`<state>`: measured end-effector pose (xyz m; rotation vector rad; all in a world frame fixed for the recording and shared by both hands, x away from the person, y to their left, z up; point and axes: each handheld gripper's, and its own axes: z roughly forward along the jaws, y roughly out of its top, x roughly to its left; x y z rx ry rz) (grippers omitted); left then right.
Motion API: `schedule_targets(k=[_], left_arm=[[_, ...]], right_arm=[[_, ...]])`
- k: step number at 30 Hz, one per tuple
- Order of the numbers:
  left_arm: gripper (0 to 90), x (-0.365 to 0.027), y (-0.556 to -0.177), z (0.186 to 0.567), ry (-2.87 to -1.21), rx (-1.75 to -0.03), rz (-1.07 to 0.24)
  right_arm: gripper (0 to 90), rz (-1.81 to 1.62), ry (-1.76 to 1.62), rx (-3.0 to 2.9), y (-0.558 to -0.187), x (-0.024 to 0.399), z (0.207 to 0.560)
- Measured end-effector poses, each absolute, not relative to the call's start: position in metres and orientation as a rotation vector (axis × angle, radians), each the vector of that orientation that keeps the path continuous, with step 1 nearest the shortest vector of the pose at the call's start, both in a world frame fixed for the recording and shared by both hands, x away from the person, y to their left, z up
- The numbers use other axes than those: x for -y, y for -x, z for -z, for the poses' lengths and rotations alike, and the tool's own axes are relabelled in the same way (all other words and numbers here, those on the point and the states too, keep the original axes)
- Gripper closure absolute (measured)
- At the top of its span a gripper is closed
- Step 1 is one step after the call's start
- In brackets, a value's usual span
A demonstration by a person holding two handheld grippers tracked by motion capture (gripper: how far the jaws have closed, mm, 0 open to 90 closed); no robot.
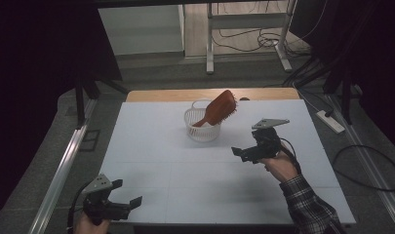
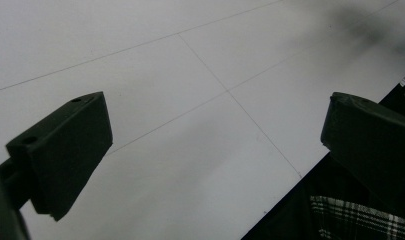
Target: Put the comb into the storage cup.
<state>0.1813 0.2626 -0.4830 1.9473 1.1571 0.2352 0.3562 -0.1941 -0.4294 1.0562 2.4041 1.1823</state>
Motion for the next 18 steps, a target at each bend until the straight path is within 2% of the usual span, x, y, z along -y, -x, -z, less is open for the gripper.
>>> schedule_targets(k=[18], left_arm=[[0.6, -0.262, -0.182, 0.483, -1.948, -1.159, -0.236]], right_arm=[[0.0, -1.193, -1.050, -2.412, -0.345, 0.209, 0.430]])
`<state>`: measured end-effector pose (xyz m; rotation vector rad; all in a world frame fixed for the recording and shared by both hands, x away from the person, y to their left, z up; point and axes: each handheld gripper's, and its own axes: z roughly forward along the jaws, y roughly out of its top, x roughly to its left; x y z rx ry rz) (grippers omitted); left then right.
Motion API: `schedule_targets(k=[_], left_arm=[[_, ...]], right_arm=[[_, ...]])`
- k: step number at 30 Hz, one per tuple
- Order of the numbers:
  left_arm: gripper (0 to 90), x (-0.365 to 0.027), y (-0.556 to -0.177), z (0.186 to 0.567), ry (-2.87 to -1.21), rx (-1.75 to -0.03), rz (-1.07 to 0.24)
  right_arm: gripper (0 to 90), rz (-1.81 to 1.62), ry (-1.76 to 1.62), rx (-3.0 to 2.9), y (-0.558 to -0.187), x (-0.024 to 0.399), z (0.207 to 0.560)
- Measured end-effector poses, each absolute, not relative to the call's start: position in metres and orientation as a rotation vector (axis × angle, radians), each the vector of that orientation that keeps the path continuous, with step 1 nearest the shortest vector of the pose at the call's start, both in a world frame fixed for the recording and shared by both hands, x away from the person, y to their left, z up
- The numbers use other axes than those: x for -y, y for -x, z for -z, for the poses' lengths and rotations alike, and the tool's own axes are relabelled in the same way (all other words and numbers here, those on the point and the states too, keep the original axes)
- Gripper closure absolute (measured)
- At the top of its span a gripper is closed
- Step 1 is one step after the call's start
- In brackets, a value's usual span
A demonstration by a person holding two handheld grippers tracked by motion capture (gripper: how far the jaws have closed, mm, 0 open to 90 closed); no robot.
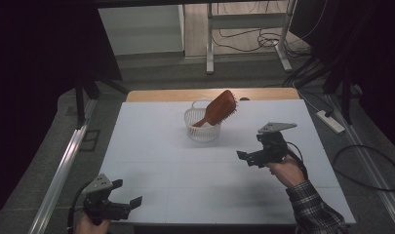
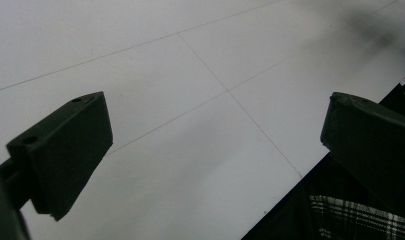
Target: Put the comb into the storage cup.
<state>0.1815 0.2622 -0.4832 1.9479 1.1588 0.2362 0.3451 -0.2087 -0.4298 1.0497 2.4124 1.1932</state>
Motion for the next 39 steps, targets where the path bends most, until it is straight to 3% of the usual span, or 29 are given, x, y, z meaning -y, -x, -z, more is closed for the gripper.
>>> schedule_targets(k=[39], left_arm=[[0.7, -0.261, -0.182, 0.483, -1.958, -1.153, -0.238]], right_arm=[[0.0, -1.089, -1.073, -2.437, -0.307, 0.238, 0.438]])
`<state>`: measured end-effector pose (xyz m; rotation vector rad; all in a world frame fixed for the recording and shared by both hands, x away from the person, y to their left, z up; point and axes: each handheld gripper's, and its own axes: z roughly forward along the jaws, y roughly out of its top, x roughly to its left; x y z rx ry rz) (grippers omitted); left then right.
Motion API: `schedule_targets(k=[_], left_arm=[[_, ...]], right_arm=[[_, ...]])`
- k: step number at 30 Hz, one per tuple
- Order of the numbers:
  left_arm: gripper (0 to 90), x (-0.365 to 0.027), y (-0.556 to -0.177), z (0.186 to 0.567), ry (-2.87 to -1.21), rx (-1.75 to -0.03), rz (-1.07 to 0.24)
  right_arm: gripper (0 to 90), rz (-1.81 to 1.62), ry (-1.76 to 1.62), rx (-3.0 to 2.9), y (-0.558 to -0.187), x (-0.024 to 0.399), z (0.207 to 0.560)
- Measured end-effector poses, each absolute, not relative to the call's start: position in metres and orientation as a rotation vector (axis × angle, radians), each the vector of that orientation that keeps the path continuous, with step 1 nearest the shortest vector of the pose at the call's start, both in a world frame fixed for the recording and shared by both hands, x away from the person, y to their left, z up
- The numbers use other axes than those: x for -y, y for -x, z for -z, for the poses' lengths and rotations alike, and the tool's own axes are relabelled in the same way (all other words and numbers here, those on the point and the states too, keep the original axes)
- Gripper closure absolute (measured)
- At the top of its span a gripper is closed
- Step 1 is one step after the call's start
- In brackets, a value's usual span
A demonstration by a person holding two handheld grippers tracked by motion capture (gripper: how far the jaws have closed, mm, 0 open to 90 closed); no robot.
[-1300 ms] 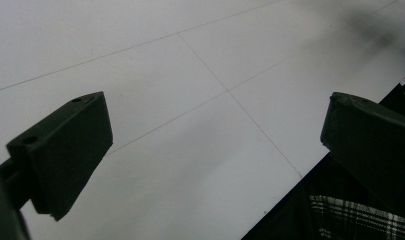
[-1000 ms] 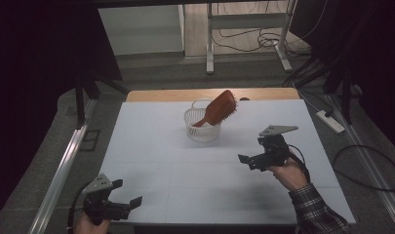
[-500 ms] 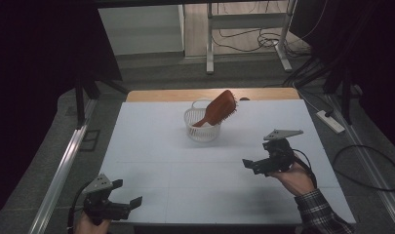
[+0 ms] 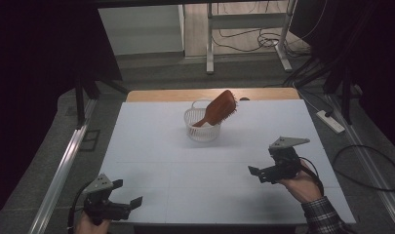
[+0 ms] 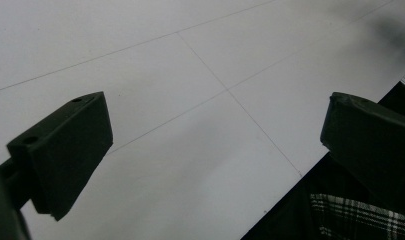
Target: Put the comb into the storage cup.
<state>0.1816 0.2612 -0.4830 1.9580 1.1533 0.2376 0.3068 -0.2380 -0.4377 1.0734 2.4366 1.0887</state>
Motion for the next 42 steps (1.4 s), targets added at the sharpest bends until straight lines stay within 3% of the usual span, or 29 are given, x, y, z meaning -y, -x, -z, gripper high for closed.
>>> schedule_targets(k=[42], left_arm=[[0.6, -0.261, -0.182, 0.483, -1.953, -1.159, -0.240]], right_arm=[[0.0, -1.067, -1.182, -2.366, -0.271, 0.292, 0.447]])
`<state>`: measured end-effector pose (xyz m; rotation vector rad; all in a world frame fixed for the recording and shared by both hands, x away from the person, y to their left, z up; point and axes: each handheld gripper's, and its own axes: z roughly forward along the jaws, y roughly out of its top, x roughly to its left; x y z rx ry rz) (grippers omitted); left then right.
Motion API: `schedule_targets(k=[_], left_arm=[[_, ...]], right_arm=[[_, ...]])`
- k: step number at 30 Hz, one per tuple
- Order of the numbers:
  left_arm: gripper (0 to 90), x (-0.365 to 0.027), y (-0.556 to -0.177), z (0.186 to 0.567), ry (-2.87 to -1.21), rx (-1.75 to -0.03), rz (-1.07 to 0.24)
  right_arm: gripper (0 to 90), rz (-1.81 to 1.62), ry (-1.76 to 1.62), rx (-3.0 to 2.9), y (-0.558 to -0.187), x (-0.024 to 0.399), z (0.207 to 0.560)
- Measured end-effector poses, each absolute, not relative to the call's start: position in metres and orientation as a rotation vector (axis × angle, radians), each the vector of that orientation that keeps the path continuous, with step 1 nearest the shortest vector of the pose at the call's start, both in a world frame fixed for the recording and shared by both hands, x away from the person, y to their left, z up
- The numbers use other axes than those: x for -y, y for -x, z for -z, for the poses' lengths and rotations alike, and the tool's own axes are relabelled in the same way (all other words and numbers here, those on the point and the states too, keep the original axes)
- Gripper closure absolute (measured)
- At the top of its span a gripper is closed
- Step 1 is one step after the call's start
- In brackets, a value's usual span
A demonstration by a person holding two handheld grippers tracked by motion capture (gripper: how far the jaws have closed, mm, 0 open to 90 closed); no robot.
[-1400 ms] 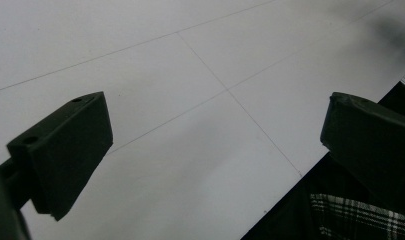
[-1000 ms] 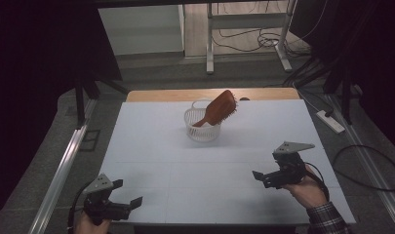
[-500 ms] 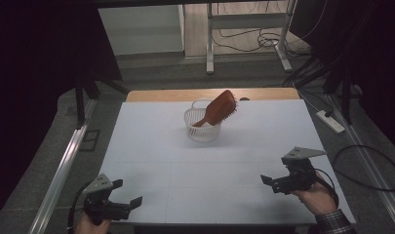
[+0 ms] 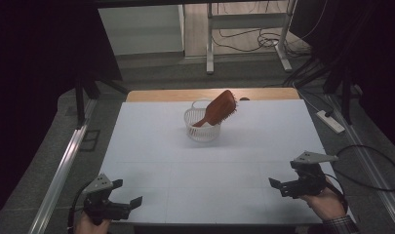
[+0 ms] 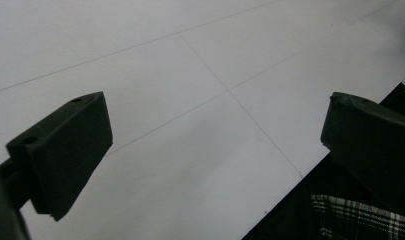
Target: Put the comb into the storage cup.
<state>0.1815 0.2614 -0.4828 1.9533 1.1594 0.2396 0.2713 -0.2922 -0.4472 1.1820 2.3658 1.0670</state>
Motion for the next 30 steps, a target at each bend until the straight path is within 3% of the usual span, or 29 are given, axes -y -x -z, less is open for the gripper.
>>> schedule_targets(k=[30], left_arm=[[0.5, -0.262, -0.181, 0.483, -1.951, -1.158, -0.240]], right_arm=[[0.0, -0.967, -1.254, -2.306, -0.242, 0.314, 0.450]])
